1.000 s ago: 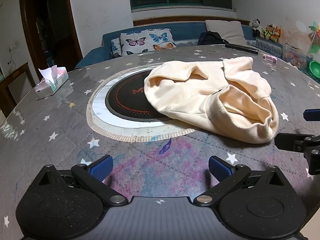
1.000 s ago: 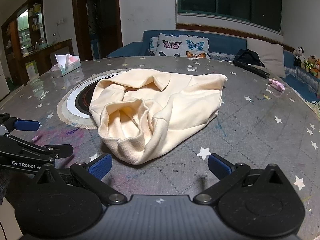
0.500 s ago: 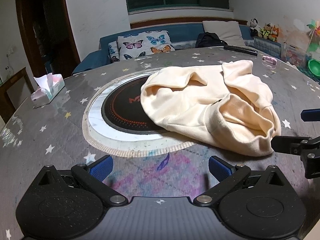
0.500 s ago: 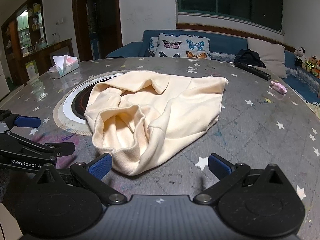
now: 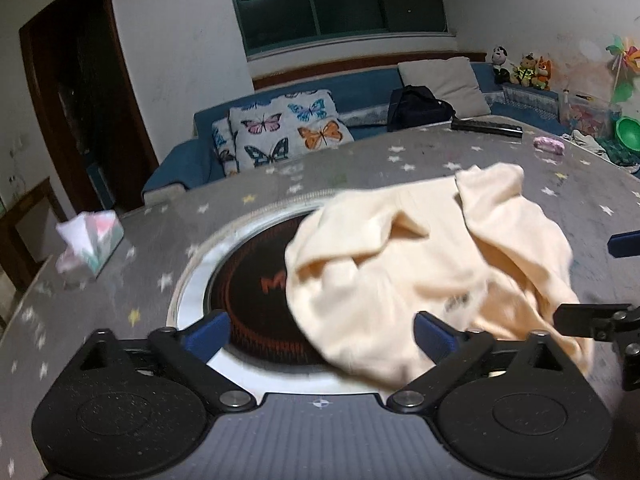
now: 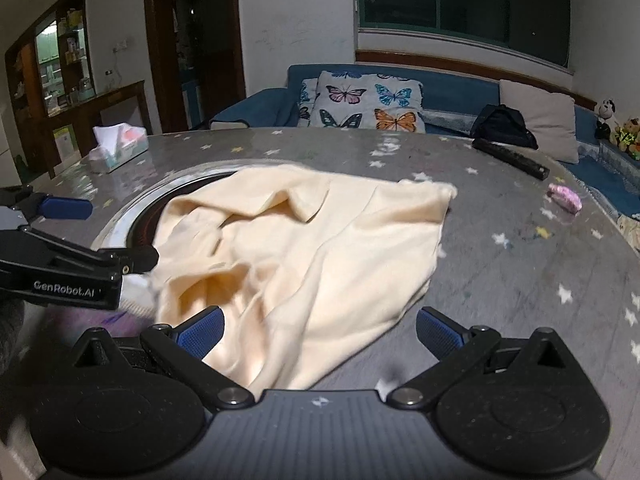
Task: Fold clothes
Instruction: 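Grasp the shirt edge with the left gripper while the right gripper grasps another edge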
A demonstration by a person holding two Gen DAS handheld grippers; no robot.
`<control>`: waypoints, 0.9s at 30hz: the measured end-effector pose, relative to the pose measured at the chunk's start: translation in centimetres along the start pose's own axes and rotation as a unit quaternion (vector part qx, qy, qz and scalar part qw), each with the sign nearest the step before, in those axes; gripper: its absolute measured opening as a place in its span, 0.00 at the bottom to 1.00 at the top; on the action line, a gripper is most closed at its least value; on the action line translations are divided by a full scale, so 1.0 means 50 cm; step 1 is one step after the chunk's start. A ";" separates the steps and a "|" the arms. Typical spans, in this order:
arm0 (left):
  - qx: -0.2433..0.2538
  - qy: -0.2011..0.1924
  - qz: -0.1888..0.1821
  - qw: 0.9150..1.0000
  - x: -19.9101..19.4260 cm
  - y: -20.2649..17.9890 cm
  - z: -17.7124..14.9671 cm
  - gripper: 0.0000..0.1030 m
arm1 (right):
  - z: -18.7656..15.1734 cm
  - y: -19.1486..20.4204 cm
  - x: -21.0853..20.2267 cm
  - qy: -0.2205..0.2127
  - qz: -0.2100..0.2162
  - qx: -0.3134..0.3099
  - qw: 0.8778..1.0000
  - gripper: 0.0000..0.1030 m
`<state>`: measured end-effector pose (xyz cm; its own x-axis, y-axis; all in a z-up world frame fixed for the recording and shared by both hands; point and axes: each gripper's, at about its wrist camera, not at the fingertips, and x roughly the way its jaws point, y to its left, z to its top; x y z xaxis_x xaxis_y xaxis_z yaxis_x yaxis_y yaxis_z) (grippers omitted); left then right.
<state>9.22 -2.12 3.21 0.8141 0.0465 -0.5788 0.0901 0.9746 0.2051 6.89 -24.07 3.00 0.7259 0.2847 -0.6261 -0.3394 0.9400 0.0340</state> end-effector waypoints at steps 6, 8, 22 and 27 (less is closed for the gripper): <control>0.038 -0.011 -0.025 0.999 0.067 -0.019 0.055 0.70 | 0.063 -0.055 0.054 -0.005 -0.023 0.012 1.000 0.95; 0.051 -0.011 -0.037 0.998 0.092 -0.030 0.072 0.65 | 0.086 -0.078 0.078 -0.003 -0.022 0.023 1.000 0.93; 0.072 0.040 -0.079 0.993 0.273 -0.071 0.122 0.23 | 0.186 -0.126 0.240 0.011 -0.026 0.015 0.999 0.64; 0.029 0.035 -0.086 0.995 0.273 -0.037 0.126 0.03 | 0.194 -0.107 0.301 0.033 -0.024 -0.005 0.999 0.58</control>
<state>23.77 -4.69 -0.10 0.7421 -0.1027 -0.6623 0.2589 0.9554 0.1420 25.40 -23.01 0.95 0.7000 0.2267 -0.6772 -0.3121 0.9500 -0.0045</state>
